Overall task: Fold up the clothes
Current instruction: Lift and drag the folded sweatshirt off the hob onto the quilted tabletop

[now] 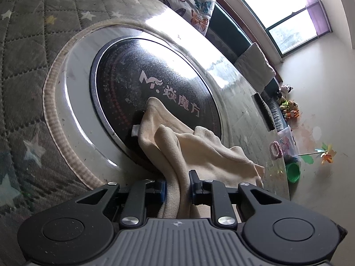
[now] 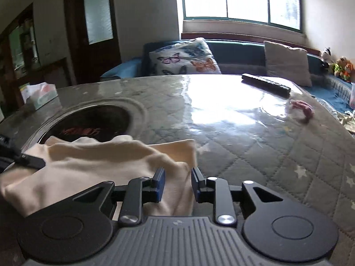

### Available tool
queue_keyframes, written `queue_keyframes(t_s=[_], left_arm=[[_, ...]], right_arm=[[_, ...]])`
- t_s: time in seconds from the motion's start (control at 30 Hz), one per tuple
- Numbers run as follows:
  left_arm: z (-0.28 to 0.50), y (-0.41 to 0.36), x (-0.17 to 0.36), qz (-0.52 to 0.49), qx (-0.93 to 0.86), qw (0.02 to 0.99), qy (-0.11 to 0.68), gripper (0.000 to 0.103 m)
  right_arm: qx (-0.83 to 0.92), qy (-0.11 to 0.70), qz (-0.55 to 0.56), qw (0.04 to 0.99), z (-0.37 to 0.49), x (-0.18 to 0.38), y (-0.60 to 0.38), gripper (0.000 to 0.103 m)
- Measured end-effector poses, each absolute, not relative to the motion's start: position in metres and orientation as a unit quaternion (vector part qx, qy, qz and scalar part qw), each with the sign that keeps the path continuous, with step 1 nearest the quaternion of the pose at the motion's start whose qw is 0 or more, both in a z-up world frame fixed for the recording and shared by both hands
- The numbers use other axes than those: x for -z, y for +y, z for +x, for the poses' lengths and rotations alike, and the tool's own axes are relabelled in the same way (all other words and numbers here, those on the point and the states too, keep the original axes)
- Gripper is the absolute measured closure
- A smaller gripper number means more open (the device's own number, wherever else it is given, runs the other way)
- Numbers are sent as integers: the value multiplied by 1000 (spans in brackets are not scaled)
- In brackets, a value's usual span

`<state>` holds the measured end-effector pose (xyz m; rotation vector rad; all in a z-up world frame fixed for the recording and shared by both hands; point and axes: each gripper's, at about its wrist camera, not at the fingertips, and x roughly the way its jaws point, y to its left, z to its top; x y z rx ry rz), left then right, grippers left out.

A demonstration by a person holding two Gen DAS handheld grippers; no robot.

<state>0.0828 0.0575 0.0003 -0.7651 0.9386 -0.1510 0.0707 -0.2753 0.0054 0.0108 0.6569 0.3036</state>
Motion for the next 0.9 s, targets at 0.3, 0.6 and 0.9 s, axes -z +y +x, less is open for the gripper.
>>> queue_keyframes(t_s=[0.3,0.6,0.9], left_arm=[[83,53,-7,-342,72,830,435,83],[91,28,-41,-289,99,858,413,86],[115,-47,-61,-234,145,871,407,87]], right_arm=[[-166,334,75,925,78,2,-282,88],[-163,293,110,936,55,-27,-298,94],[-110,257,96,955,43,-60,-337,94]])
